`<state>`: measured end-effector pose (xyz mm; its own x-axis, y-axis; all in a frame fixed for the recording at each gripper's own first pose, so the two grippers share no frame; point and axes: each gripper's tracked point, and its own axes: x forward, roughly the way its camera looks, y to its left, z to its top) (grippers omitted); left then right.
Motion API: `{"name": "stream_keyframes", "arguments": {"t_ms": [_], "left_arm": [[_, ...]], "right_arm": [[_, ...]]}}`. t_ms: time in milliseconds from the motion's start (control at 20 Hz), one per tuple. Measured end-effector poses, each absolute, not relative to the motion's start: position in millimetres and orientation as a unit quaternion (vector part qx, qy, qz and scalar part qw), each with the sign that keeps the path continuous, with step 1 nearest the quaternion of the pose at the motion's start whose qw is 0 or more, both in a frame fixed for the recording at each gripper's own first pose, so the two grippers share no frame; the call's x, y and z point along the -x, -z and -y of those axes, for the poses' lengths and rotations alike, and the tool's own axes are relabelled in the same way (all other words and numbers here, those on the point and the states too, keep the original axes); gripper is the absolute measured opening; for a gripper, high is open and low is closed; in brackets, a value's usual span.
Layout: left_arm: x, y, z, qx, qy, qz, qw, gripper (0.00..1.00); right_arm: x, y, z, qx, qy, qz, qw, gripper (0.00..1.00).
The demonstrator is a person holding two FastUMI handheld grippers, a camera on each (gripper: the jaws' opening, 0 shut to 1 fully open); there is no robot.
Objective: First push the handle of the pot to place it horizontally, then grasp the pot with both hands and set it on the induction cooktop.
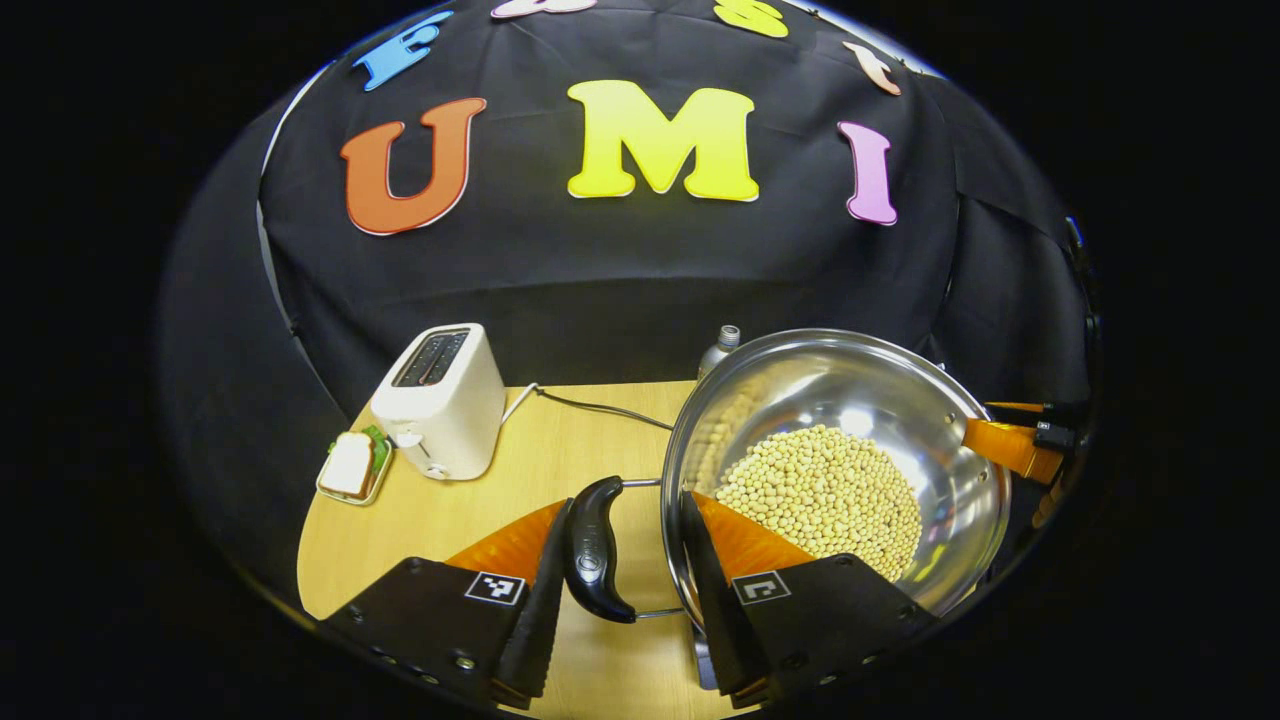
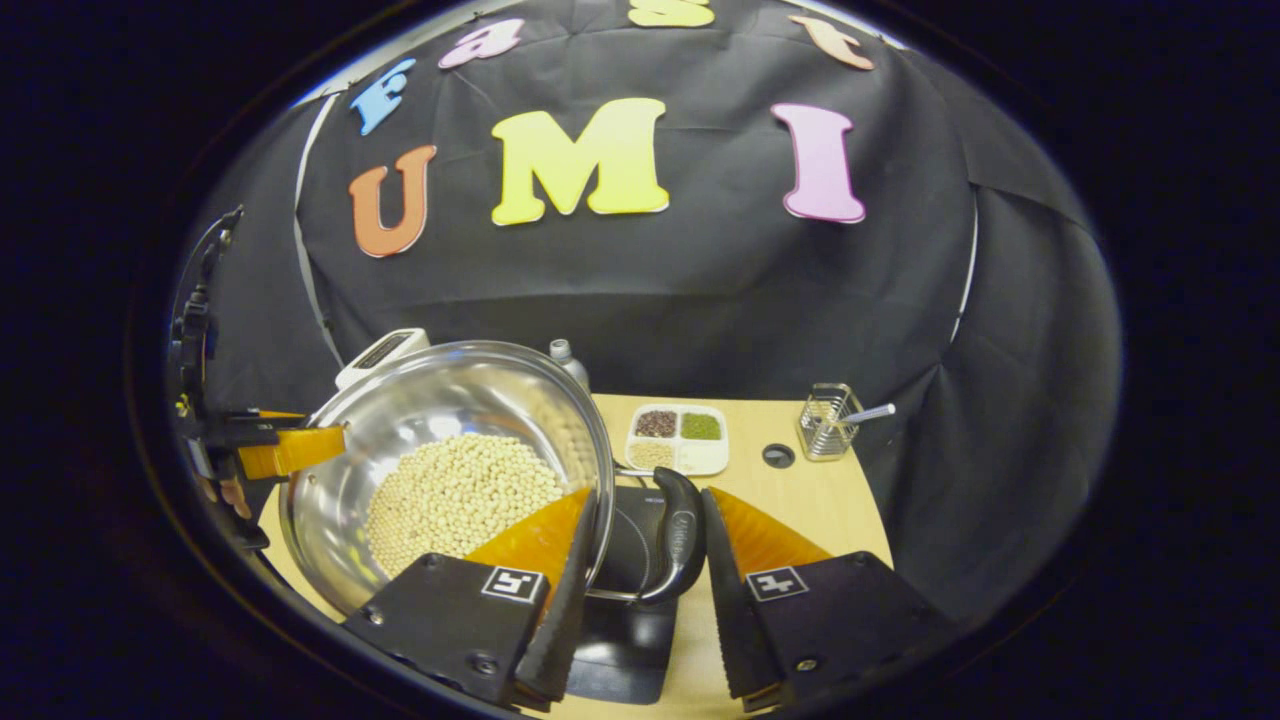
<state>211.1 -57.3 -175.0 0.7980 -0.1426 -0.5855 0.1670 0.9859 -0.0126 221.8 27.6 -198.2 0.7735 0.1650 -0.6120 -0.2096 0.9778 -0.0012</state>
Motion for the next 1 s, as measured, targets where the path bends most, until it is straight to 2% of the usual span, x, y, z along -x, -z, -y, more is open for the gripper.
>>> {"name": "stream_keyframes", "arguments": {"t_ms": [50,200,250,300,350,400,450,600,650,900,950,1000], "left_arm": [[-211,178,63,-0.020,0.086,-0.309,0.947,0.60],[-215,190,76,-0.020,0.093,-0.314,0.945,0.60],[-215,195,79,-0.021,0.096,-0.315,0.944,0.60],[-216,200,82,-0.021,0.097,-0.319,0.943,0.60],[-218,205,85,-0.021,0.098,-0.321,0.942,0.60],[-220,209,88,-0.022,0.098,-0.324,0.941,0.60],[-220,214,91,-0.022,0.097,-0.327,0.940,0.60],[-222,228,97,-0.024,0.097,-0.333,0.938,0.60],[-222,233,99,-0.021,0.098,-0.336,0.937,0.60],[-225,263,97,-0.025,0.089,-0.349,0.933,0.60],[-225,269,98,-0.022,0.087,-0.353,0.931,0.60],[-226,274,98,-0.022,0.086,-0.357,0.930,0.60]], "right_arm": [[-223,201,-21,0.034,-0.097,-0.323,0.941,0.60],[-225,213,-7,0.031,-0.089,-0.329,0.939,0.58],[-226,218,-4,0.031,-0.087,-0.333,0.938,0.60],[-226,224,0,0.031,-0.086,-0.337,0.937,0.58],[-228,229,2,0.029,-0.084,-0.341,0.936,0.60],[-229,235,5,0.029,-0.083,-0.345,0.935,0.58],[-231,240,6,0.030,-0.082,-0.348,0.933,0.60],[-234,257,11,0.027,-0.080,-0.355,0.931,0.58],[-234,262,12,0.026,-0.079,-0.356,0.931,0.60],[-237,297,12,0.047,-0.083,-0.361,0.928,0.60],[-237,304,12,0.050,-0.083,-0.364,0.926,0.58],[-239,310,11,0.051,-0.082,-0.366,0.926,0.60]]}}
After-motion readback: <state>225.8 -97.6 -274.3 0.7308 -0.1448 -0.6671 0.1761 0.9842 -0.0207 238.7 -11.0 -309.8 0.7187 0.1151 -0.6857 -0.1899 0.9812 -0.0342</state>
